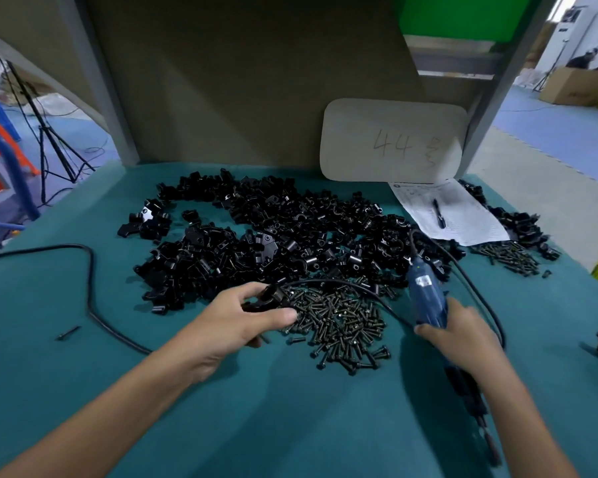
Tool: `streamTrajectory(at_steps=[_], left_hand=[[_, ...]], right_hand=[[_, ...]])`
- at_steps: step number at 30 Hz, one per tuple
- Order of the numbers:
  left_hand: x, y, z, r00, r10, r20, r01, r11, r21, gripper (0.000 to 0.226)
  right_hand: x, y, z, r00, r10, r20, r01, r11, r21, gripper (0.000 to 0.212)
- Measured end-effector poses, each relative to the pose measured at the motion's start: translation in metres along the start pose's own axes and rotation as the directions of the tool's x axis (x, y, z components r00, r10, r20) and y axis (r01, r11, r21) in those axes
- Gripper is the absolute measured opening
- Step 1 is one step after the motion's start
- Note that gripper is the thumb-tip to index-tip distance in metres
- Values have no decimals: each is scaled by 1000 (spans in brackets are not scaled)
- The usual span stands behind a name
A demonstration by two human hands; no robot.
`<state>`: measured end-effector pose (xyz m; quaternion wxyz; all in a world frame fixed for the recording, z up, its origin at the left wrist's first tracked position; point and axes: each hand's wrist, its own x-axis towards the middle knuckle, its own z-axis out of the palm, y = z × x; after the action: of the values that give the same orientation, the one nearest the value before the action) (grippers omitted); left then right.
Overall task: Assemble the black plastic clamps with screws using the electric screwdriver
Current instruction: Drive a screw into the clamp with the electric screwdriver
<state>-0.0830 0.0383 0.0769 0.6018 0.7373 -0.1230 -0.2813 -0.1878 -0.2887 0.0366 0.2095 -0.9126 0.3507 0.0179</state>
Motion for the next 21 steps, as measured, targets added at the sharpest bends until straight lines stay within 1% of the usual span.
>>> streamTrajectory(at_steps=[2,3,4,5,6,7,8,9,10,11,12,13,14,16,18,19,21], left_hand=[[1,-2,-3,994,112,-12,-109,980,168,35],[2,-2,-5,985,171,-13,-162,950,268,34],[2,-2,-6,976,218,-19,-196,911,362,35],[3,-1,-7,966,259,-26,-222,872,435,36],[3,-1,-8,956,292,-38,-236,837,493,40],[3,-1,-8,948,316,-46,-243,807,538,43],[4,-1,-8,943,328,-50,-243,786,569,42],[5,-1,-9,939,339,-52,-244,765,596,45],[6,-3,-9,935,352,-47,-251,750,612,45],[8,-5,-9,926,374,-42,-269,735,622,50],[8,-5,-8,919,394,-37,-286,725,627,55],[9,-6,-8,915,401,-35,-295,727,620,55],[9,-7,-7,916,401,-34,-299,736,607,54],[9,-9,-7,923,383,-22,-299,755,583,52],[8,-9,-8,929,369,-12,-300,773,559,47],[8,-8,-9,929,371,-7,-306,776,551,47],[7,-7,-9,926,378,-3,-313,770,556,51]], right_hand=[[2,2,3,1000,13,19,-12,998,-58,42],[4,2,3,1000,12,20,-10,995,-103,44],[4,1,2,1000,3,9,-2,988,-155,50],[5,-1,0,1000,-13,-16,10,982,-189,62],[4,-5,-2,997,-54,-58,42,982,-182,75],[1,-13,-2,989,-111,-99,97,985,-140,80],[-2,-22,-1,973,-191,-126,182,980,-79,76],[-6,-35,2,951,-285,-117,286,958,-14,67],[-10,-47,8,919,-387,-77,391,920,39,57],[-14,-59,16,880,-474,-13,474,878,65,50],[-15,-70,26,836,-548,38,545,836,60,46],[-15,-79,36,798,-599,62,599,800,34,43],[-11,-86,43,776,-628,56,629,778,11,41],[-3,-97,51,777,-625,71,628,778,-23,40],[4,-102,55,761,-632,147,647,758,-89,39],[6,-103,56,747,-643,171,663,740,-115,37],[6,-102,58,728,-667,160,685,715,-136,33]])
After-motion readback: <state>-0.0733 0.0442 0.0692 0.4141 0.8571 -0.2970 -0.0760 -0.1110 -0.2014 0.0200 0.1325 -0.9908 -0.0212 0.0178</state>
